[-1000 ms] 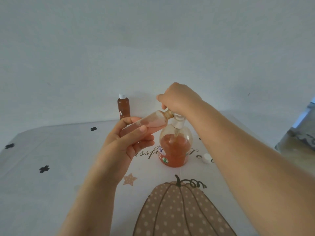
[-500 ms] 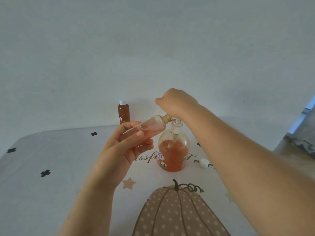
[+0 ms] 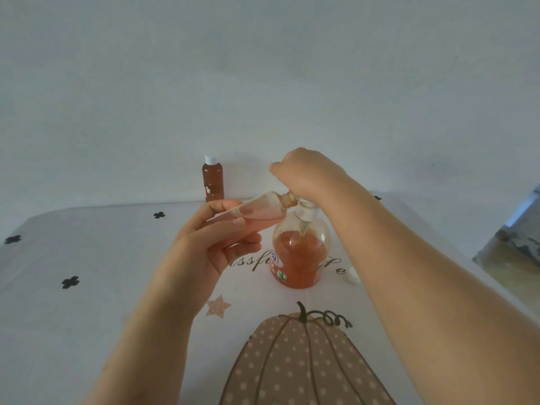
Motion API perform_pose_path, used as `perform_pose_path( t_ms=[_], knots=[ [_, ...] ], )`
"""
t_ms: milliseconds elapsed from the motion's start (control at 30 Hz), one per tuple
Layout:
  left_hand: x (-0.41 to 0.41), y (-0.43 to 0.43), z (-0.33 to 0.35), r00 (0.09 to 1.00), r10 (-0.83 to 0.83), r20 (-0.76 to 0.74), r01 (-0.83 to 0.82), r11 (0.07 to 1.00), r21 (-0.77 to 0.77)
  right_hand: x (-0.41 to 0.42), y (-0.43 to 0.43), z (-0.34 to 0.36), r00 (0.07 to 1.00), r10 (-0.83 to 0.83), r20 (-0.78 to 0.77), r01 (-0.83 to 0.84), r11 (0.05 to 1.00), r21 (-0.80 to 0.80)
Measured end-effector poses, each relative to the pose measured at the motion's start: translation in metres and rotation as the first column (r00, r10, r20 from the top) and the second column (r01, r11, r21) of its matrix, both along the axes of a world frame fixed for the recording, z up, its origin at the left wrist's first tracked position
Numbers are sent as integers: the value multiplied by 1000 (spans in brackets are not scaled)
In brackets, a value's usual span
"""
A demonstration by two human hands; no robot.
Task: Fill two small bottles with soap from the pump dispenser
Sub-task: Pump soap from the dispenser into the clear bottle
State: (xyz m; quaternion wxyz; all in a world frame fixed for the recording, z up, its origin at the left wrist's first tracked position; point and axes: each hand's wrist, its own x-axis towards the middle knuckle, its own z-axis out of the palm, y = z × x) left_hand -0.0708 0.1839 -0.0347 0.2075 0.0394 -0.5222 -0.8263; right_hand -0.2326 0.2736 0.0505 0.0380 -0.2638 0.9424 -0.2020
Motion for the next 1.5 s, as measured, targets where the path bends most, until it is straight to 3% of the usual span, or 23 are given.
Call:
perform_pose_path(
  t_ms=[367,533,1067,1500],
  knots=[
    [4,4,5,998,-25,-55,28,998,47,7,6,15,1000,-20,-22,20,1000,-7],
    [6,6,9,996,-40,-78,46,997,69,10,5,21,999,-12,-29,14,997,72],
    [3,2,4,1000,-14,20,13,999,52,0,1,1,999,-26,-18,26,1000,-13],
    [5,4,4,1000,-3,16,2,998,56,-1,1,-3,1000,-30,6,30,999,-37]
  ],
)
